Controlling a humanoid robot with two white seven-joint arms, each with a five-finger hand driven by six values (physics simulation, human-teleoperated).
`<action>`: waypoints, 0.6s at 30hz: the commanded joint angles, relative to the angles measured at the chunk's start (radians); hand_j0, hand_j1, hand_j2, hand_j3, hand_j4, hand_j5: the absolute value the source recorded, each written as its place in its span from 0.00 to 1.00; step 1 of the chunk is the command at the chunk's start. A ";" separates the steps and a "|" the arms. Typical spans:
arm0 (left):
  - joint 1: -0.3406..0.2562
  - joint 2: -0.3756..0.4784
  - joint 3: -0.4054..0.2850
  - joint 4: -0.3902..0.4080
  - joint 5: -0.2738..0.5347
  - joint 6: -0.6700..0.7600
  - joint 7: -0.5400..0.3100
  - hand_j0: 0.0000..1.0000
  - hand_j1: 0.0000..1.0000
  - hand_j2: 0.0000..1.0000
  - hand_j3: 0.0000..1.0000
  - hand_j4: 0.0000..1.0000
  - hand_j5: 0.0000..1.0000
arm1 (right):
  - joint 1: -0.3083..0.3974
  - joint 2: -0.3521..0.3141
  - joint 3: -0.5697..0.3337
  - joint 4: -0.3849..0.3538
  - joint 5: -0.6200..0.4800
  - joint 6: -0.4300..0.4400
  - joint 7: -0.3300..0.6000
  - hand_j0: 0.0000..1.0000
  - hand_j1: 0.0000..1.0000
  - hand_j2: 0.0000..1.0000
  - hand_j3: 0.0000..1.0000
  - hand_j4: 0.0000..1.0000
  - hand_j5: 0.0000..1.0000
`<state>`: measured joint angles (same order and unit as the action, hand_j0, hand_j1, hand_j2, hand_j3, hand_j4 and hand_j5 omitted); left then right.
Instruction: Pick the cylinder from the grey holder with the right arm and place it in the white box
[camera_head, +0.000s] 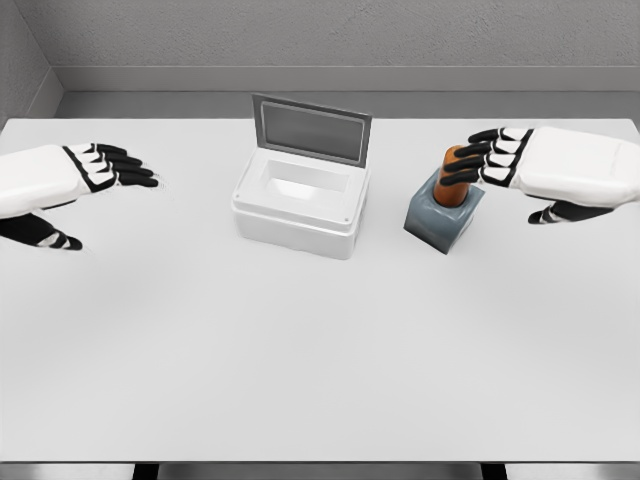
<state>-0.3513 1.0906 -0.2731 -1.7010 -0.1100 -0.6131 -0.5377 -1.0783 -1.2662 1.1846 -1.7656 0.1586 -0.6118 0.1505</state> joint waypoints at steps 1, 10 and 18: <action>-0.002 -0.084 0.009 0.049 -0.080 0.002 -0.013 1.00 1.00 1.00 1.00 1.00 1.00 | 0.000 0.001 0.003 0.000 -0.004 0.001 -0.002 1.00 1.00 1.00 1.00 1.00 1.00; -0.009 -0.106 0.017 -0.002 -0.096 0.002 -0.054 1.00 1.00 1.00 1.00 1.00 1.00 | -0.055 0.010 0.003 0.003 -0.013 0.001 -0.008 1.00 1.00 1.00 1.00 1.00 1.00; -0.011 -0.104 0.018 -0.054 -0.117 0.002 -0.068 1.00 1.00 1.00 1.00 1.00 1.00 | -0.199 0.194 0.001 0.133 -0.220 0.001 0.460 1.00 1.00 1.00 1.00 1.00 1.00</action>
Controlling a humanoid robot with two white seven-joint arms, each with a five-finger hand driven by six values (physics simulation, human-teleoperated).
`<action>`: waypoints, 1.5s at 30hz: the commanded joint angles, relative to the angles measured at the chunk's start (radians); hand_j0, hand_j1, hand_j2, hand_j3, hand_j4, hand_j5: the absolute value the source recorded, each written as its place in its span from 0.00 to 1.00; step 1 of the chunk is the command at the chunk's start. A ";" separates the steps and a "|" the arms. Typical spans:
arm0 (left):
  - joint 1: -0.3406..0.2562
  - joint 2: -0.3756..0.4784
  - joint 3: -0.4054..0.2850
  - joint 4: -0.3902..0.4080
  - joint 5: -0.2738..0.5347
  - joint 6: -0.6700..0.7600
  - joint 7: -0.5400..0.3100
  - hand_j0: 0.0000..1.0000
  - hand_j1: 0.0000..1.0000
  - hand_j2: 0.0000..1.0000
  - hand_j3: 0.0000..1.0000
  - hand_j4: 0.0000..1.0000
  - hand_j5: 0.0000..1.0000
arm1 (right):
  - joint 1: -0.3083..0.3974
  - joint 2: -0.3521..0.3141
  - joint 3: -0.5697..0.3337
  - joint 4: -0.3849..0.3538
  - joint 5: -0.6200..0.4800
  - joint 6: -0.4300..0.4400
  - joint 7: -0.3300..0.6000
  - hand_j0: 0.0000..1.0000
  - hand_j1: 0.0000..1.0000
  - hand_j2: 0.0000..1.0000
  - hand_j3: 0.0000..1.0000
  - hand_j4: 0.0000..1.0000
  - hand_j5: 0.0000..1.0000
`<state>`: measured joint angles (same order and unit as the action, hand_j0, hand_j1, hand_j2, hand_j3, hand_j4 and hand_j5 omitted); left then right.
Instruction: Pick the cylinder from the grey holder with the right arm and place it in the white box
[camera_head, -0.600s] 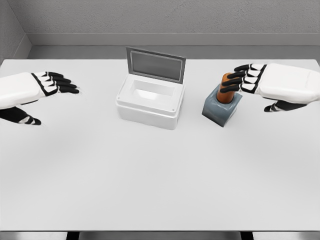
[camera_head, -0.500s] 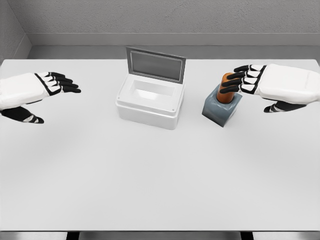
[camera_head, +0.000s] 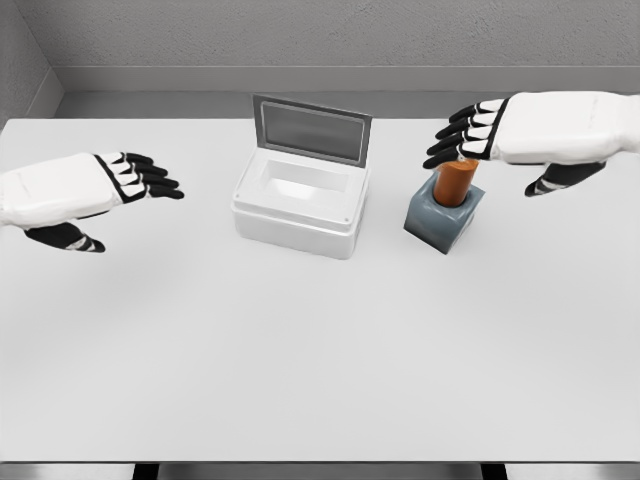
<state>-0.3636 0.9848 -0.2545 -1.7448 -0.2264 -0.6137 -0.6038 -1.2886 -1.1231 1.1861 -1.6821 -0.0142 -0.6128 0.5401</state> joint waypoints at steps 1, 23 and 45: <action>-0.002 0.002 0.000 -0.010 0.002 0.003 -0.002 1.00 1.00 1.00 1.00 1.00 1.00 | -0.003 0.062 0.000 0.062 -0.047 0.002 0.071 1.00 1.00 1.00 1.00 1.00 1.00; -0.043 0.011 0.044 0.010 0.047 0.003 -0.007 1.00 1.00 1.00 1.00 1.00 1.00 | -0.097 0.241 0.181 0.341 0.030 0.002 0.071 0.99 0.99 0.99 0.99 0.99 0.99; -0.044 0.041 0.027 0.007 0.061 0.003 -0.007 1.00 1.00 1.00 1.00 1.00 1.00 | -0.071 0.342 0.191 0.446 0.140 0.002 0.071 0.98 0.98 0.98 0.98 0.98 0.98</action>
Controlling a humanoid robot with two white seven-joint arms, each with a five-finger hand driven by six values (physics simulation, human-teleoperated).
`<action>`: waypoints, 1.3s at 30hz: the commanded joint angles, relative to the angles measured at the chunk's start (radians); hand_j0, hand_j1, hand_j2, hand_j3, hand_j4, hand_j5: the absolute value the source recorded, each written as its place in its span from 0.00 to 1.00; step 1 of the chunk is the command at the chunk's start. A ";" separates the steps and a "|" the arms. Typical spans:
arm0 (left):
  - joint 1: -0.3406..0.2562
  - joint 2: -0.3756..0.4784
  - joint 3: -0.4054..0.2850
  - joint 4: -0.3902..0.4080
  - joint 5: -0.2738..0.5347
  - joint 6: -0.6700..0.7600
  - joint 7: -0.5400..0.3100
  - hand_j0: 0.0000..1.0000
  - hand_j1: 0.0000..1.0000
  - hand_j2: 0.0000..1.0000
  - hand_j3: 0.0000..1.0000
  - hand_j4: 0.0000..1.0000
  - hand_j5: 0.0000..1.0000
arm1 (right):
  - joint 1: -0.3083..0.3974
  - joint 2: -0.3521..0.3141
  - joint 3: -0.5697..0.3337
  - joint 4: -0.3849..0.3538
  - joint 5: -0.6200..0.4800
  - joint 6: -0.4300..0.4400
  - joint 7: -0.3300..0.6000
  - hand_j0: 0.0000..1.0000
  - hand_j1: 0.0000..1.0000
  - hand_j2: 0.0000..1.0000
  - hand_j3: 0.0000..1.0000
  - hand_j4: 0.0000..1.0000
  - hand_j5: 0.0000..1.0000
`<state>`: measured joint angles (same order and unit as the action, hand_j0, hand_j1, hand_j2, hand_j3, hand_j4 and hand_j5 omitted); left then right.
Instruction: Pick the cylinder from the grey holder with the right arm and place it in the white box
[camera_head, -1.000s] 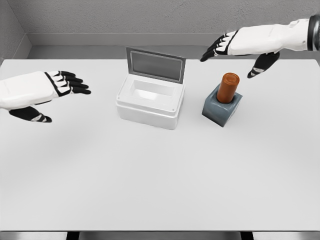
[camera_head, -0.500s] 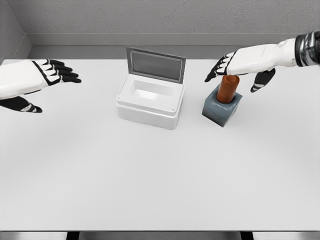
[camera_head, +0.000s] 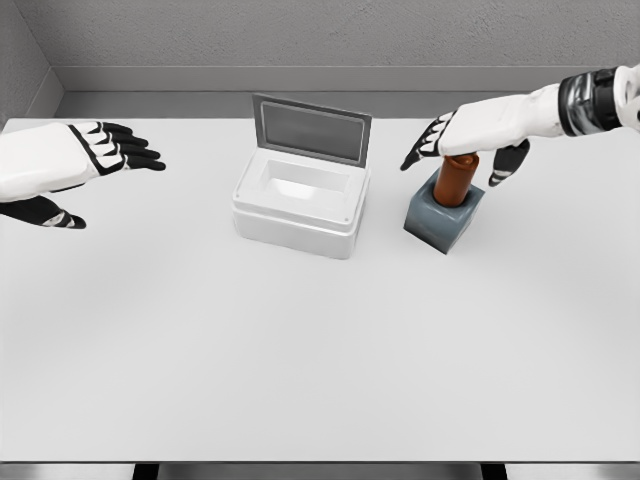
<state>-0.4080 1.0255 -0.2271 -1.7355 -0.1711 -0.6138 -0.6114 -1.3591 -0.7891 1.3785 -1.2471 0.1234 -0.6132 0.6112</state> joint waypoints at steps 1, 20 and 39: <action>0.000 0.005 0.000 -0.004 0.005 0.003 0.000 1.00 1.00 1.00 1.00 1.00 1.00 | 0.000 0.008 -0.001 0.014 0.013 0.002 0.000 0.98 0.98 0.98 0.98 0.98 0.98; -0.002 0.024 -0.002 -0.022 0.005 0.003 0.000 1.00 1.00 1.00 1.00 1.00 1.00 | 0.023 0.054 -0.001 0.046 0.059 0.002 0.000 0.82 0.82 0.82 0.82 0.82 0.82; -0.002 0.039 -0.014 -0.022 0.005 0.003 0.000 1.00 1.00 1.00 1.00 1.00 1.00 | 0.021 0.048 -0.007 0.061 0.094 0.002 0.000 0.49 0.49 0.49 0.49 0.49 0.49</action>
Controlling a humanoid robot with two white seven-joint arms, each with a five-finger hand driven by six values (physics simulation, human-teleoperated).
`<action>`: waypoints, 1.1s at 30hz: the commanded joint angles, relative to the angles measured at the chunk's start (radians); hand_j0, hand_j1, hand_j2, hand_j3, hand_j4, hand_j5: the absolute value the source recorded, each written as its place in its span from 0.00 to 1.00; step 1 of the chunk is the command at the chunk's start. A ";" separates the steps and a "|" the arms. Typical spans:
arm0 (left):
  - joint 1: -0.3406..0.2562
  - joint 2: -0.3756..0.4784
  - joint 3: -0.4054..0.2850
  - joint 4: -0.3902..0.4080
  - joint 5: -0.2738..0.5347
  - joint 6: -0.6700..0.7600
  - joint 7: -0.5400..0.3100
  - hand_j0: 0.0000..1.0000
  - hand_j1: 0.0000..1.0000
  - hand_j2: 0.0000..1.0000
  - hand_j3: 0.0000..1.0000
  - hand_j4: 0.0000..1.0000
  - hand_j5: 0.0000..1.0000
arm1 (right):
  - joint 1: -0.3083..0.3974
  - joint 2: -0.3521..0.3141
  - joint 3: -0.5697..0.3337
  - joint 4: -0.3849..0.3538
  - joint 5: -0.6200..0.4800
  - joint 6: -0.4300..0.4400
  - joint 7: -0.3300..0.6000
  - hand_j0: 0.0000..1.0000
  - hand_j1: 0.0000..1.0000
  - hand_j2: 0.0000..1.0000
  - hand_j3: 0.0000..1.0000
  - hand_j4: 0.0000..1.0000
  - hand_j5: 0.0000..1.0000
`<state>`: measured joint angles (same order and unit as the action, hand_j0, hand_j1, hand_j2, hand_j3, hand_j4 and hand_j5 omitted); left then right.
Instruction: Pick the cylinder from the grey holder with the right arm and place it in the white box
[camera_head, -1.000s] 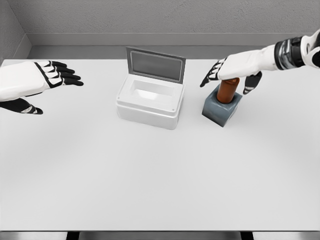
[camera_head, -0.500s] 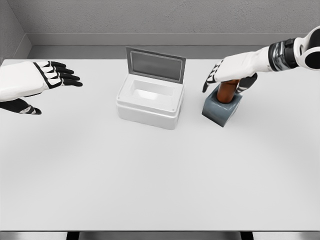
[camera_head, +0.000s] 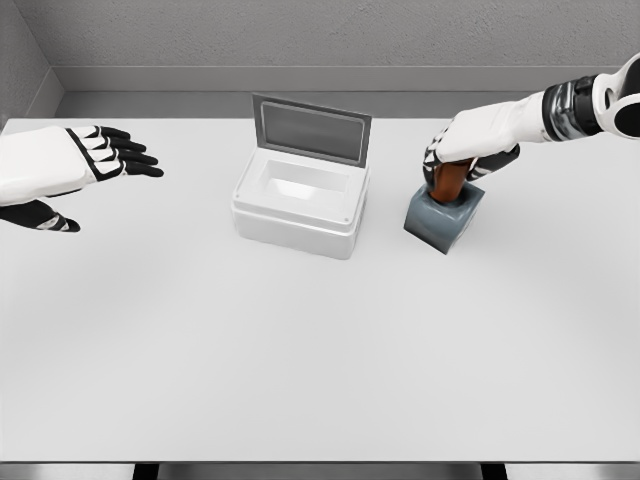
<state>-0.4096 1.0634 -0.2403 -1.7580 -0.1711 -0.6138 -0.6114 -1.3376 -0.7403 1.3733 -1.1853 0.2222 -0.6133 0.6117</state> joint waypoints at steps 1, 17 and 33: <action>0.000 0.001 -0.001 0.000 0.005 0.003 0.000 1.00 1.00 1.00 1.00 1.00 1.00 | -0.002 -0.004 -0.008 -0.005 -0.004 0.002 -0.001 0.49 0.49 0.49 0.49 0.49 0.49; 0.000 0.006 -0.001 0.000 0.005 0.003 0.000 1.00 1.00 1.00 1.00 1.00 1.00 | -0.012 -0.053 -0.056 -0.129 -0.007 0.002 -0.001 0.45 0.45 0.45 0.45 0.45 0.45; 0.000 0.012 -0.001 -0.011 0.005 0.003 0.000 1.00 1.00 1.00 1.00 1.00 1.00 | -0.032 0.019 -0.052 -0.189 -0.001 0.002 -0.001 0.45 0.45 0.45 0.45 0.45 0.45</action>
<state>-0.4096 1.0728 -0.2409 -1.7668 -0.1703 -0.6137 -0.6114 -1.3698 -0.7404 1.3207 -1.3714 0.2230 -0.6135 0.6115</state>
